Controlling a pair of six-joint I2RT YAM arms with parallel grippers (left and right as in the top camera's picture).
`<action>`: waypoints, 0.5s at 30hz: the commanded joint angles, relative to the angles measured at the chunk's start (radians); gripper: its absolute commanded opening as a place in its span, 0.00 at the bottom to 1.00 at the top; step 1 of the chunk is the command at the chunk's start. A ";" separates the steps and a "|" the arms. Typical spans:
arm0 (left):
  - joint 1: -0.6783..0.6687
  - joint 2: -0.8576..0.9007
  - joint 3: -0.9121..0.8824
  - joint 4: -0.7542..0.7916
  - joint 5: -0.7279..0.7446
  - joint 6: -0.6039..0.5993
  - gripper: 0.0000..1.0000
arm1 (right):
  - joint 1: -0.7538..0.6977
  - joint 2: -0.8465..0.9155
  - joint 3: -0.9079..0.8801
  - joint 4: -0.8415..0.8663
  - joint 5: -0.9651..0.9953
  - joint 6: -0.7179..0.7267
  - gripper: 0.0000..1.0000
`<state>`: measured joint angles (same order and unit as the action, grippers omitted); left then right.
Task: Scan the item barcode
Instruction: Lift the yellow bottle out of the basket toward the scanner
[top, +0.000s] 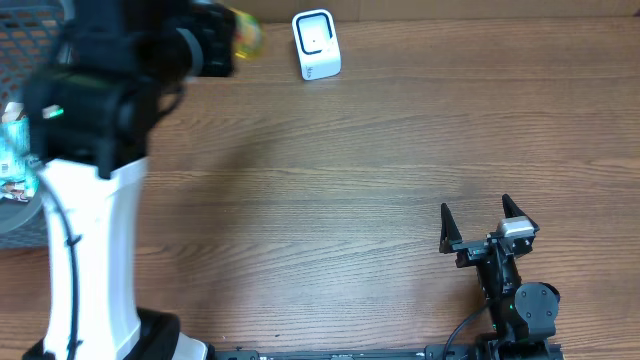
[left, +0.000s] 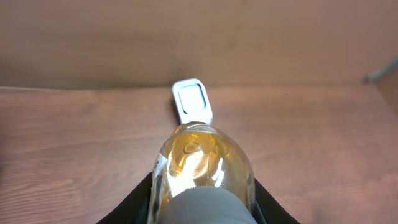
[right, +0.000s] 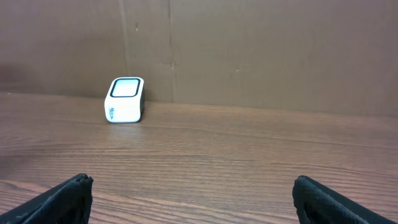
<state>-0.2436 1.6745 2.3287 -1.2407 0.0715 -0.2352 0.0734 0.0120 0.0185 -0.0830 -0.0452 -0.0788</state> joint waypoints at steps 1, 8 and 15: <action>-0.109 0.050 -0.004 0.005 -0.104 -0.043 0.16 | -0.001 -0.001 -0.011 0.002 -0.002 -0.001 1.00; -0.266 0.175 -0.004 -0.019 -0.189 -0.179 0.08 | -0.001 -0.001 -0.011 0.002 -0.002 -0.001 1.00; -0.360 0.298 -0.004 -0.020 -0.274 -0.339 0.07 | -0.001 -0.001 -0.011 0.002 -0.002 -0.001 1.00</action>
<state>-0.5774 1.9419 2.3249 -1.2652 -0.1345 -0.4622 0.0734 0.0120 0.0185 -0.0834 -0.0448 -0.0788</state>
